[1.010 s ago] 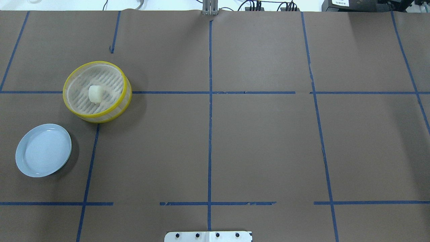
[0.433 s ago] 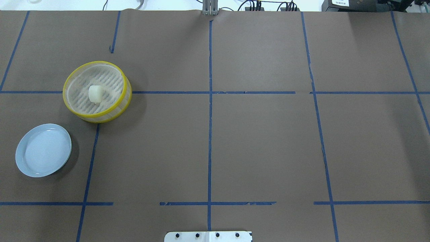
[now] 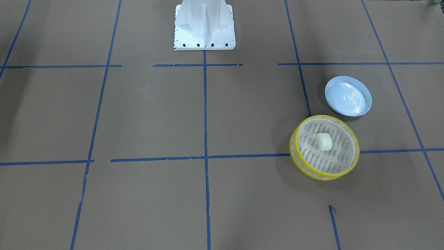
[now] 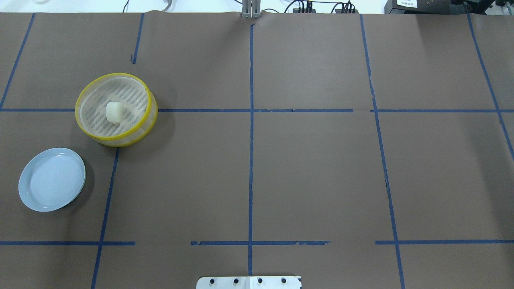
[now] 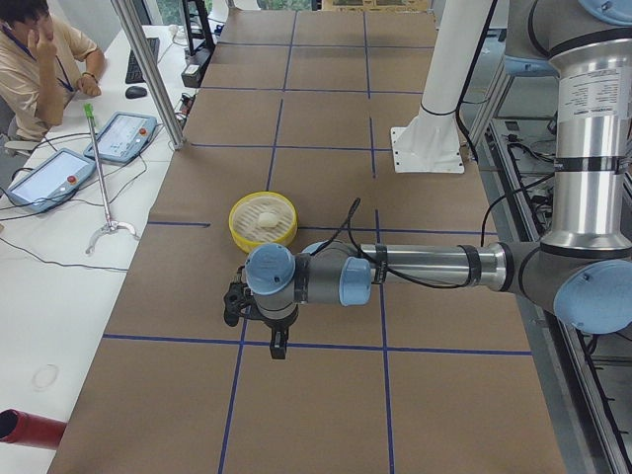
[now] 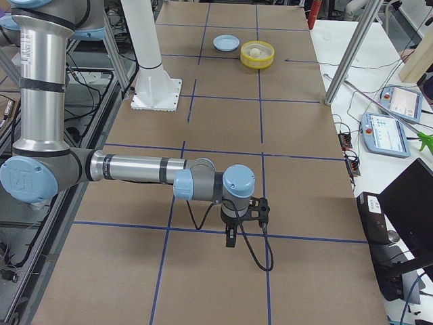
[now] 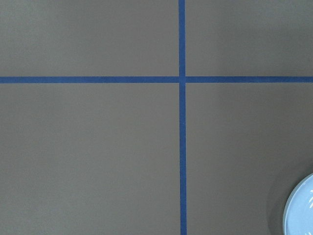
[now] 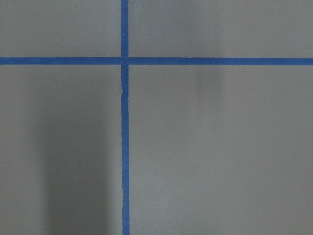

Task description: Place bun in steamer

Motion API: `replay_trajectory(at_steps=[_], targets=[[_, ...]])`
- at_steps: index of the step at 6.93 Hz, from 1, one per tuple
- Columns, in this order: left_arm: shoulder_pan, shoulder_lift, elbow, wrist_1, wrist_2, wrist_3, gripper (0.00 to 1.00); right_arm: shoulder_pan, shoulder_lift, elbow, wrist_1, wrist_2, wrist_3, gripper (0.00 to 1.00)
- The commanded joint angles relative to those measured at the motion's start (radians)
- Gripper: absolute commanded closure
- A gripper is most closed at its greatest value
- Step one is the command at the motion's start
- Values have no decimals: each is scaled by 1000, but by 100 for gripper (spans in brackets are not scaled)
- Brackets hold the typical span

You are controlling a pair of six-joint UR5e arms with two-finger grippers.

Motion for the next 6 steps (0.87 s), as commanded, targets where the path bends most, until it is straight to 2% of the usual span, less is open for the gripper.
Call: replay_trajectory(at_steps=[1,6], targets=[[2,-13,-5,46,0,1,0,0,0,0,0,0,0,0],[4,-16,-3,46,2,-1,0,0,0,0,0,0,0,0]])
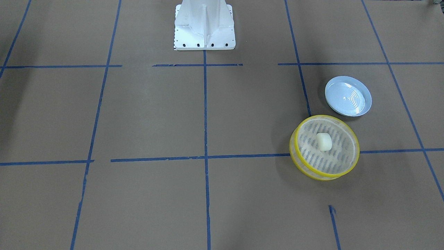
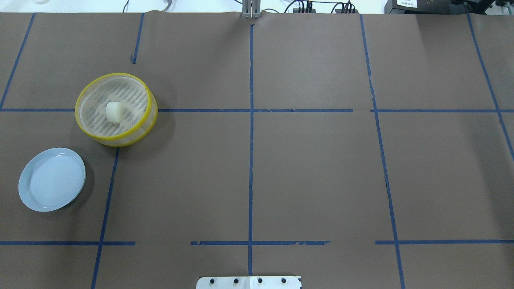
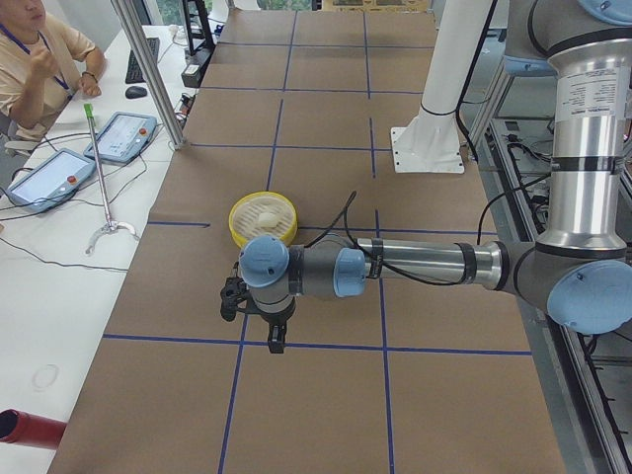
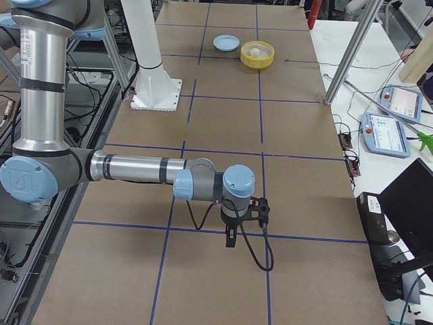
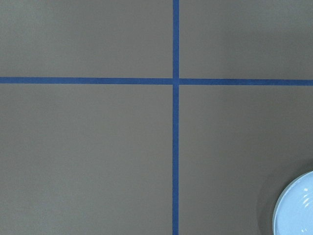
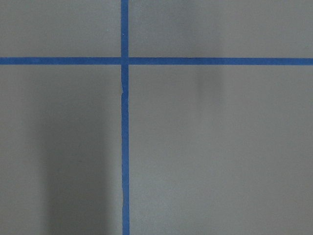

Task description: Place bun in steamer

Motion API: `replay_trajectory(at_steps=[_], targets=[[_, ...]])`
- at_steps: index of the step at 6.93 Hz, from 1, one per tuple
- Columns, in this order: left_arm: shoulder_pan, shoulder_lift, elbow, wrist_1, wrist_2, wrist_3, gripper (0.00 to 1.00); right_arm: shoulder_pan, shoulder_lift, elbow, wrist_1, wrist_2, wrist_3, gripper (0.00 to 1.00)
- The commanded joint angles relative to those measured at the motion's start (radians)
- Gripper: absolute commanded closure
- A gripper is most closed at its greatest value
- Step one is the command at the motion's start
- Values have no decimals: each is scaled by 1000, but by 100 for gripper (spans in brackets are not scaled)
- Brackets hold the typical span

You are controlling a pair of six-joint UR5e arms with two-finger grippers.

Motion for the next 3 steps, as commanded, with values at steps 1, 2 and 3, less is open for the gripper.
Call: replay_trajectory(at_steps=[1,2,3], targets=[[0,3,9,-1,7,1,0,0,0,0,0,0,0,0],[0,-2,8,-1,78,1,0,0,0,0,0,0,0,0],[0,-2,6,0,99,3,0,0,0,0,2,0,0,0]])
